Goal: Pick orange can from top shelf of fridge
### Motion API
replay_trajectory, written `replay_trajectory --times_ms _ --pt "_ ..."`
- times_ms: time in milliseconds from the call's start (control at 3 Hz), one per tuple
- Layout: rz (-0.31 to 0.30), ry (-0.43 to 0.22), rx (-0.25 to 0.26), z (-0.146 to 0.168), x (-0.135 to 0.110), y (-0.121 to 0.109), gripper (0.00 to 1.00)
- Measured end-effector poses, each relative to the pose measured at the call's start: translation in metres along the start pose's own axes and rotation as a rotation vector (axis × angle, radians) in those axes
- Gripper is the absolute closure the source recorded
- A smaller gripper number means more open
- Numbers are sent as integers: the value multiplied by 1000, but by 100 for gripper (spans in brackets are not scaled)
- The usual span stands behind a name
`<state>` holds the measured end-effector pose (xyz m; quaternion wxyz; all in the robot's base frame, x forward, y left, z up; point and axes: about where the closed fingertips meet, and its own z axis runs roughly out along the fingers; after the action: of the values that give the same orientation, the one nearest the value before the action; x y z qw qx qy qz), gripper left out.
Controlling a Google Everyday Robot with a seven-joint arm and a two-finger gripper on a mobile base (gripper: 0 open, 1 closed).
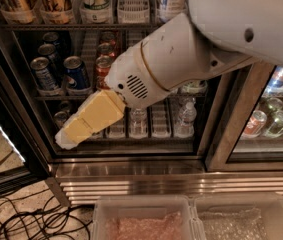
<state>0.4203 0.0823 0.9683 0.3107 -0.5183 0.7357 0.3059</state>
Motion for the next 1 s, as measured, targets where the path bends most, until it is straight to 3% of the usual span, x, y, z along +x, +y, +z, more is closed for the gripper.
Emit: replay_trajectory --times_ms 333,667,1000 --pt "5 -22 2 2 -3 3 0" --pt "-14 -3 47 39 -17 19 0" --pt "-48 -52 186 61 -61 11 0"
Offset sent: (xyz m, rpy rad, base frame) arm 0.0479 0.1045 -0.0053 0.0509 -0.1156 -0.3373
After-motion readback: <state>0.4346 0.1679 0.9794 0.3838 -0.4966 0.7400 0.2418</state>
